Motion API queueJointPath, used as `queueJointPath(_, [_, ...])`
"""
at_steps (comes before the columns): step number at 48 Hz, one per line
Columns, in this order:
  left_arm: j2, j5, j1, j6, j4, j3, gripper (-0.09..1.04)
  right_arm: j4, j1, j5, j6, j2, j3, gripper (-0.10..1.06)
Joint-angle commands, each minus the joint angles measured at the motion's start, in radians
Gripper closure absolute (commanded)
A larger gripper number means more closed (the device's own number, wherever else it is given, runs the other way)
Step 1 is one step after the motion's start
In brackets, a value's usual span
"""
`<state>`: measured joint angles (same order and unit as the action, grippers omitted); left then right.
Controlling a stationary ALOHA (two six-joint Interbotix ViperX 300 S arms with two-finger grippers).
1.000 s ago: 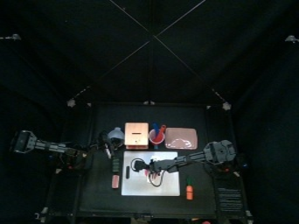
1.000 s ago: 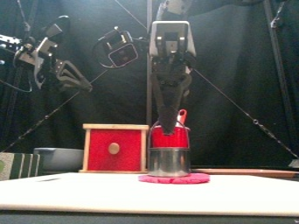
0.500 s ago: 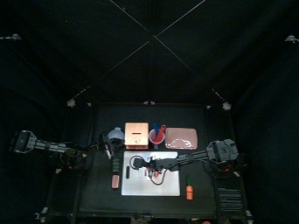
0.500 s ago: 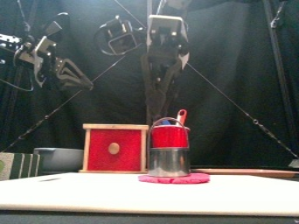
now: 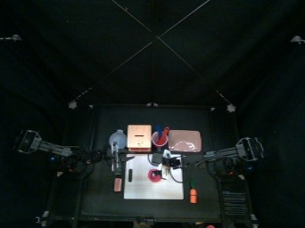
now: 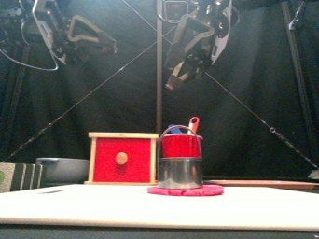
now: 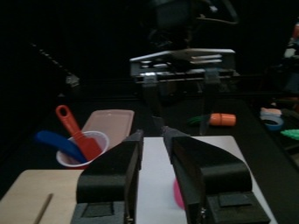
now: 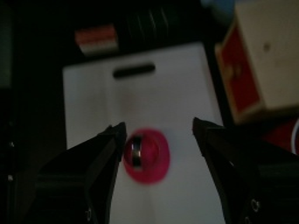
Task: Get the cutter from the drawer then cut the dough then place the extra dough in the bowl
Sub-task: Cut the dough
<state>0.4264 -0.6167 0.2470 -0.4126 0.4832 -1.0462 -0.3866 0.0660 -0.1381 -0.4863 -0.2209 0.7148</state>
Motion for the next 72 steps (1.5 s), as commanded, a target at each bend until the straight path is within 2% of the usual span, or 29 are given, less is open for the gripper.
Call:
queueJointPath(1, [-0.089,-0.098,0.020,0.038,-0.006,0.035,0.09,0.023,-0.043,-0.268,0.005,-0.021,0.126,0.04])
queueJointPath(5, [-0.187,-0.204,0.041,0.064,-0.015,0.046,0.08,0.083,-0.052,-0.413,0.046,0.018,0.209,0.04])
queueJointPath(9, [-0.295,-0.270,0.052,0.078,-0.018,0.077,0.08,0.198,-0.041,-0.485,0.138,0.067,0.242,0.04])
queueJointPath(14, [-0.417,-0.285,0.054,0.094,-0.017,0.140,0.08,0.420,0.049,-0.529,0.341,0.146,0.244,0.04])
queueJointPath(17, [-0.460,-0.285,0.054,0.100,-0.017,0.167,0.08,0.617,0.117,-0.603,0.491,0.206,0.241,0.04])
queueJointPath(20, [-0.483,-0.284,0.055,0.109,-0.018,0.181,0.09,0.772,0.187,-0.699,0.598,0.252,0.241,0.04])
queueJointPath(23, [-0.489,-0.284,0.061,0.117,-0.018,0.181,0.08,0.908,0.261,-0.765,0.663,0.284,0.239,0.04])
queueJointPath(24, [-0.492,-0.284,0.064,0.121,-0.018,0.179,0.09,0.928,0.276,-0.770,0.669,0.288,0.241,0.04])
queueJointPath(29, [-0.518,-0.284,0.081,0.140,-0.017,0.167,0.09,0.957,0.327,-0.770,0.664,0.299,0.244,0.04])
queueJointPath(34, [-0.584,-0.284,0.086,0.152,-0.014,0.175,0.09,0.965,0.336,-0.770,0.663,0.316,0.241,0.04])
queueJointPath(45, [-0.716,-0.284,0.078,0.163,-0.025,0.250,0.09,0.974,0.330,-0.770,0.670,0.348,0.241,0.04])
queueJointPath(54, [-0.710,-0.264,0.077,0.163,-0.046,0.258,0.09,0.939,0.314,-0.758,0.675,0.362,0.215,0.04])
queueJointPath(72, [-0.706,-0.241,0.077,0.161,-0.043,0.250,0.09,0.948,0.278,-0.630,0.672,0.364,0.158,0.04])
